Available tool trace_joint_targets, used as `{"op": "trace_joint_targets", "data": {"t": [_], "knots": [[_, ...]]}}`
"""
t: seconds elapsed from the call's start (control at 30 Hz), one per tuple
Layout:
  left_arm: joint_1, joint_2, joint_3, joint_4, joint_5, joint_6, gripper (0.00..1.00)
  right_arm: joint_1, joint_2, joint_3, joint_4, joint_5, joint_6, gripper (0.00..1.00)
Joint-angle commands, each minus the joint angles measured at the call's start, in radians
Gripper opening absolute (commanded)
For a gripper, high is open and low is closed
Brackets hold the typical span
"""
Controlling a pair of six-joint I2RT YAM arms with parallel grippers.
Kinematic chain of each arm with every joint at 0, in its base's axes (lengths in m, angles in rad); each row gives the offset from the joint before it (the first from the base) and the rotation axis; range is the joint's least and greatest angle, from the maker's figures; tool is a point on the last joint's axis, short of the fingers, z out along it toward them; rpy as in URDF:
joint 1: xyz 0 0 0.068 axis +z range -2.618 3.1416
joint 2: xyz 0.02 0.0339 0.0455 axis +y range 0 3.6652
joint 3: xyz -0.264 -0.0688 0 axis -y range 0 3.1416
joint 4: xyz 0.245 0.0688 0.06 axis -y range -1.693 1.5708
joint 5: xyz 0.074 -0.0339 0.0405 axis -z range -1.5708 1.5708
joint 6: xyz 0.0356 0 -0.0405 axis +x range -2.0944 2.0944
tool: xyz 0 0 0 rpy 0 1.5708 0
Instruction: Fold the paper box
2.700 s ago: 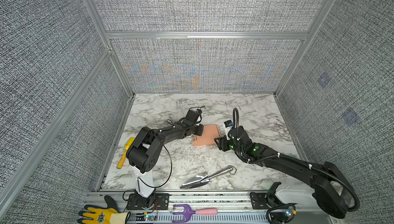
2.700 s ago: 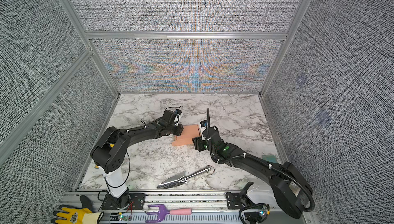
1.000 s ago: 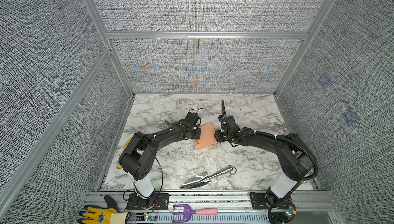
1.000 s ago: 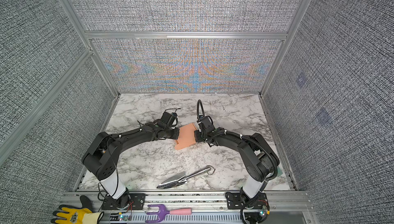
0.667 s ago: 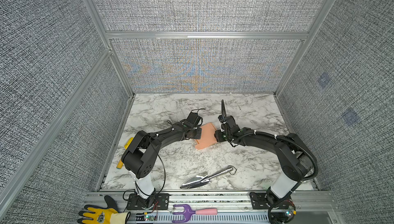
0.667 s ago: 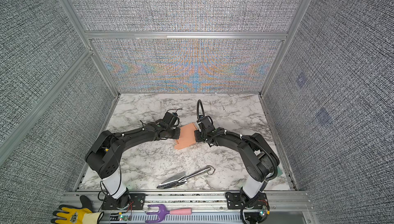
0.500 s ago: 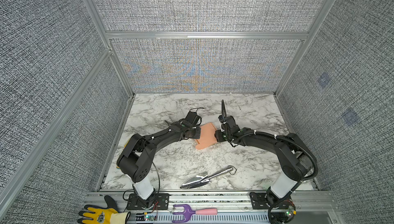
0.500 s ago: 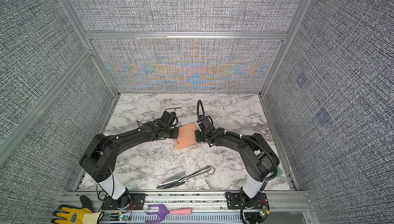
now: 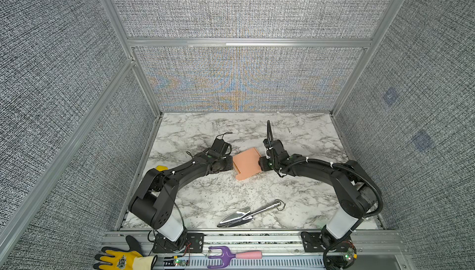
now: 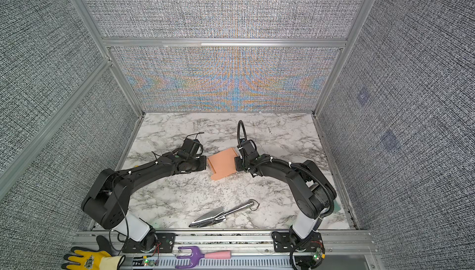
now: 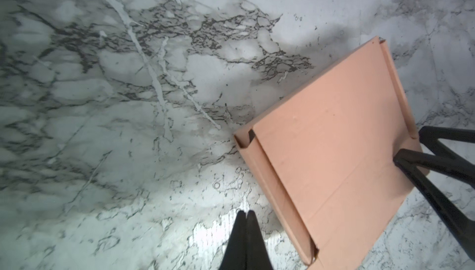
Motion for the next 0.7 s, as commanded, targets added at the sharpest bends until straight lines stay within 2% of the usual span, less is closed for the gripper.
{"op": "trace_joint_targets", "data": {"t": [0.0, 0.33, 0.67], "knots": [[0.004, 0.041, 0.013, 0.035, 0.027, -0.009, 0.00, 0.008, 0.006, 0.000, -0.038, 0.007, 0.009, 0.54], [0.001, 0.159, 0.124, 0.034, 0.055, 0.016, 0.00, 0.033, 0.028, 0.008, -0.034, 0.001, 0.015, 0.53], [0.031, 0.054, 0.109, -0.054, -0.065, 0.054, 0.00, 0.033, 0.023, 0.014, -0.043, 0.001, 0.006, 0.53]]}}
